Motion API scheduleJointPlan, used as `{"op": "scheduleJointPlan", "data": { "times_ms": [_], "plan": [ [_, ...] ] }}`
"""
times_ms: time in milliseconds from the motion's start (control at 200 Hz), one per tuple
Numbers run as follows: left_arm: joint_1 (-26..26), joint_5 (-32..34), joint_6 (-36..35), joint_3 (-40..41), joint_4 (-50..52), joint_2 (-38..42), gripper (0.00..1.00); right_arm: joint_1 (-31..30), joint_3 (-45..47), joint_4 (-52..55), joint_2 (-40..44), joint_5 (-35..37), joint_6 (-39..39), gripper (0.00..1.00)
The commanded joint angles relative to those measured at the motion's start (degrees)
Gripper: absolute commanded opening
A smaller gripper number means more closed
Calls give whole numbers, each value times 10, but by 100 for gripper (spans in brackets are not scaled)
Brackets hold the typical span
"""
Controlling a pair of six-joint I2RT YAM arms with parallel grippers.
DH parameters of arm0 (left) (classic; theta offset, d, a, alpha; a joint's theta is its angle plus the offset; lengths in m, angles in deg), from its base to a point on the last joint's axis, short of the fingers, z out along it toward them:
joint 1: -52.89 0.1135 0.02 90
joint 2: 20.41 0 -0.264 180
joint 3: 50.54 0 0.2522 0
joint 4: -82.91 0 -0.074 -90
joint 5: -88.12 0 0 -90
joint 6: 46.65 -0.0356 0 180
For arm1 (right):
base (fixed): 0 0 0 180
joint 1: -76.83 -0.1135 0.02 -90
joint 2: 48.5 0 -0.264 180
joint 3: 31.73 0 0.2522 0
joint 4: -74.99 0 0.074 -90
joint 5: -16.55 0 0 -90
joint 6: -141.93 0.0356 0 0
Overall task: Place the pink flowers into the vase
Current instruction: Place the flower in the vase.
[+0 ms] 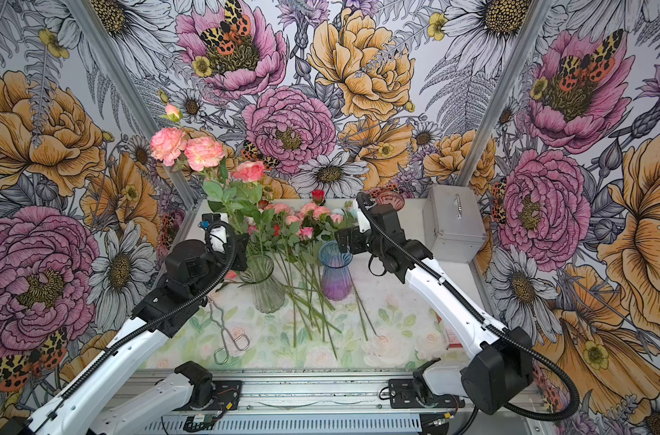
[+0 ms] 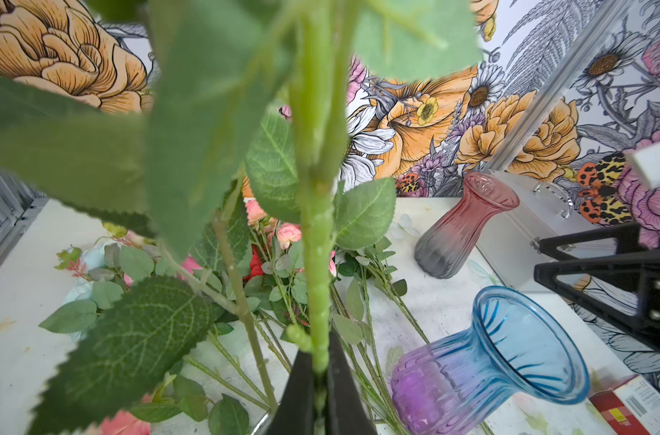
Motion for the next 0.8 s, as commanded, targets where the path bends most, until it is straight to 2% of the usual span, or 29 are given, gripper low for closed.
{"op": "scheduleJointPlan", "data": {
  "times_ms": [0,290,495,795],
  "plan": [
    [-3,36,31,7,-22,-9,8,3,-18,-1,-5,-7,10,99],
    [-10,52,78,29,-24,-30,8,4,-20,-1,-10,-9,10,99],
    [-18,56,86,41,-25,-27,17,5,-25,-1,-12,-15,8,99],
    [-42,73,82,44,-25,-30,18,5,-21,-1,-6,-14,10,99]
  ]
}}
